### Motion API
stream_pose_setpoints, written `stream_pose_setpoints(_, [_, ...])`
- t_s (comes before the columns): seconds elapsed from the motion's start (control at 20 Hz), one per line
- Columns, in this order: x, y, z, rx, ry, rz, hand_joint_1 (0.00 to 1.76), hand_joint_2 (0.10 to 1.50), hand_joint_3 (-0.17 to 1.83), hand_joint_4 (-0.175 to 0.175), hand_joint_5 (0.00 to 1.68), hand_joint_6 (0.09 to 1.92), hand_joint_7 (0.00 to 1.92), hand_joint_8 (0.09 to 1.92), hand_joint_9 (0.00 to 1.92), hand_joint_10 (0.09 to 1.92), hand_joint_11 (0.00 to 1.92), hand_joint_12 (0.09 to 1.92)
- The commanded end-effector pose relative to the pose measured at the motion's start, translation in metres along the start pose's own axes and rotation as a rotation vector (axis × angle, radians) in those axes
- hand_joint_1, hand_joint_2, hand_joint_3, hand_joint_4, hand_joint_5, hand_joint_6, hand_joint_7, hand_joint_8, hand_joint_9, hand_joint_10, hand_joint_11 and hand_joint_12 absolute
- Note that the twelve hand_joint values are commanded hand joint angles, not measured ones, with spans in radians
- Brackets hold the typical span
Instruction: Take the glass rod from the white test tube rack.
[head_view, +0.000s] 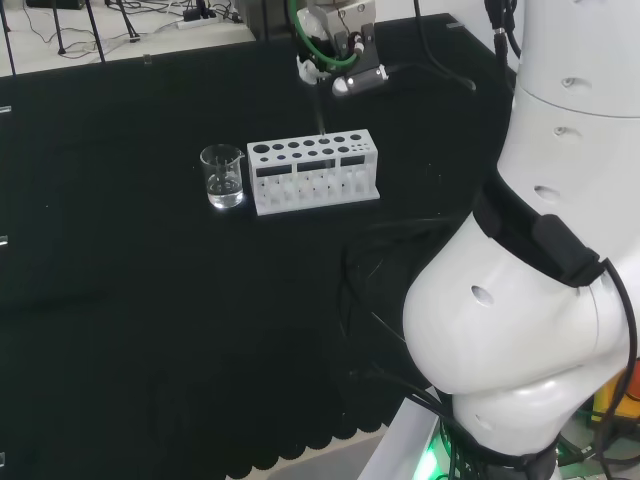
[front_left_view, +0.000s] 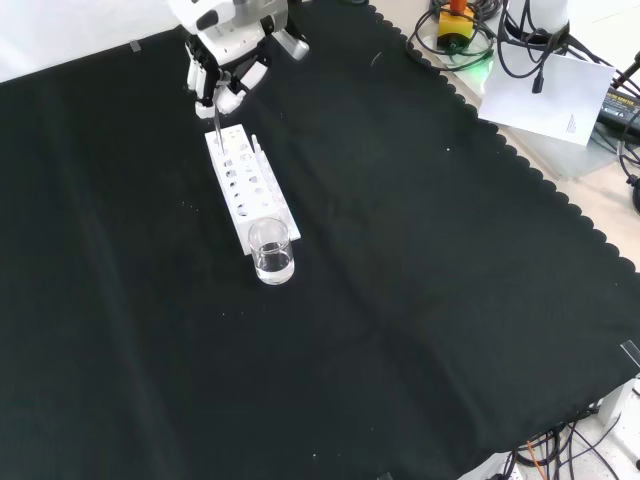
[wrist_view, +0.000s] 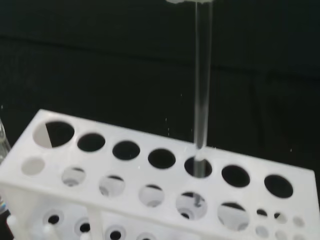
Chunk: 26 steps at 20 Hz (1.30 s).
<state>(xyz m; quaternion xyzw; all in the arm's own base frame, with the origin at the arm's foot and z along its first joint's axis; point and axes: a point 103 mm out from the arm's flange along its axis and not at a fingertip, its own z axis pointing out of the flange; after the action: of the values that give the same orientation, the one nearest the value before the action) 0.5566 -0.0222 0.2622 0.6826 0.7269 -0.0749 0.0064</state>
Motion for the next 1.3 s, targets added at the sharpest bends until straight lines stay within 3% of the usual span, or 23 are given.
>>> stream_pose_setpoints(0.05, [-0.015, -0.016, -0.046, 0.037, 0.000, 0.069, 1.31, 1.11, -0.17, -0.175, 1.37, 0.09, 1.16, 1.06, 1.54, 0.94, 1.62, 0.66])
stream_pose_setpoints(0.3, [-0.034, -0.029, -0.077, 0.040, 0.037, 0.109, 1.31, 1.11, -0.17, -0.175, 1.37, 0.09, 1.15, 1.06, 1.55, 0.94, 1.63, 0.65])
stream_pose_setpoints(0.5, [-0.033, -0.044, -0.103, 0.015, 0.071, 0.124, 1.31, 1.11, -0.17, -0.175, 1.37, 0.09, 1.15, 1.06, 1.56, 0.93, 1.64, 0.65])
stream_pose_setpoints(1.1, [-0.012, -0.060, -0.135, -0.054, 0.080, 0.063, 1.31, 1.11, -0.17, -0.175, 1.38, 0.09, 1.16, 1.06, 1.57, 0.92, 1.65, 0.64])
stream_pose_setpoints(1.3, [-0.009, -0.060, -0.136, -0.045, 0.069, 0.044, 1.31, 1.11, -0.17, -0.175, 1.38, 0.09, 1.16, 1.06, 1.57, 0.91, 1.65, 0.64])
